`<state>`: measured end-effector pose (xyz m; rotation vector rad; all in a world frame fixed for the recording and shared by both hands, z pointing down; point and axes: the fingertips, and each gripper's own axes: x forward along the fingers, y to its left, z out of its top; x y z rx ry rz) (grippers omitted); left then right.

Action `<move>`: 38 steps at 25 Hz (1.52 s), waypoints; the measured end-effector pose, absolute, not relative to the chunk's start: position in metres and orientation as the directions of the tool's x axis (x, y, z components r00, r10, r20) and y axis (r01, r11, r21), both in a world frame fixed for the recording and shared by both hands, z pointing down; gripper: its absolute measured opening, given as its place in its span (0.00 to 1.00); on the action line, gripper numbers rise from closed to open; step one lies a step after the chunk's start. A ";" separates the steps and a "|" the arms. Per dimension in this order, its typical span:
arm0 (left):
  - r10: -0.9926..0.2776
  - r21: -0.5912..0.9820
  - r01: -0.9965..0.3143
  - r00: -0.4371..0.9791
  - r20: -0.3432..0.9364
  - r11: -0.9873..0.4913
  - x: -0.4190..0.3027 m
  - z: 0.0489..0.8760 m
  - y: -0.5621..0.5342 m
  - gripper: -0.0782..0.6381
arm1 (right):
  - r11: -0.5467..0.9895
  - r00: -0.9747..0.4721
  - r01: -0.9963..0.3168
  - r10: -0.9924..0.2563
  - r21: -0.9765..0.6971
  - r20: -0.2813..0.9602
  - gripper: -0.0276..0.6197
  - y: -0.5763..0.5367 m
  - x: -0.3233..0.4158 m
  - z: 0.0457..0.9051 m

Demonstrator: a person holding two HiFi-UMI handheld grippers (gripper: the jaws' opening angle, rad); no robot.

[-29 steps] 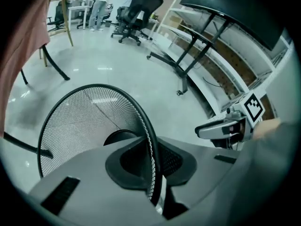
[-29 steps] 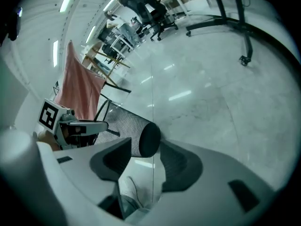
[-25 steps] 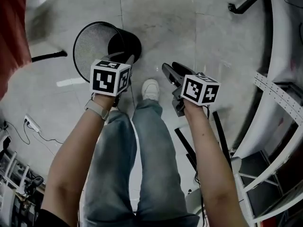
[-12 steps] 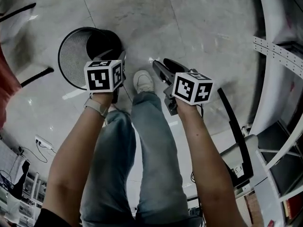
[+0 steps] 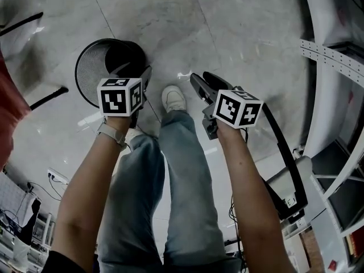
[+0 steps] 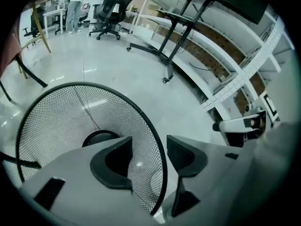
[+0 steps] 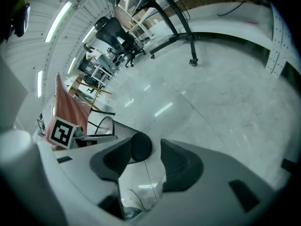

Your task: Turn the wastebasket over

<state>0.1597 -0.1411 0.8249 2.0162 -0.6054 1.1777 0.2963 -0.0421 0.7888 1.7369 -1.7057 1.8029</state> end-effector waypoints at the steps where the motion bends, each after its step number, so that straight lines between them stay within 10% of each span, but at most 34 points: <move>1: -0.045 0.351 -0.693 0.484 0.874 -0.630 0.155 0.818 -0.143 0.44 | -0.351 -0.339 -0.710 -0.589 -0.611 0.733 0.35 -0.045 0.293 0.783; 6: -0.093 0.413 -0.709 0.556 0.826 -0.572 0.133 0.760 -0.158 0.41 | -0.245 -0.358 -0.713 -0.679 -0.657 0.642 0.25 -0.074 0.274 0.726; 11: -0.196 0.524 -0.705 0.667 0.718 -0.478 0.108 0.656 -0.165 0.15 | -0.117 -0.397 -0.730 -0.729 -0.673 0.558 0.06 -0.093 0.244 0.633; 38: -0.696 0.393 -0.688 0.702 0.151 -0.610 -0.072 0.108 -0.192 0.13 | 0.544 -0.646 -0.717 -0.753 -0.436 0.123 0.06 -0.196 0.059 0.141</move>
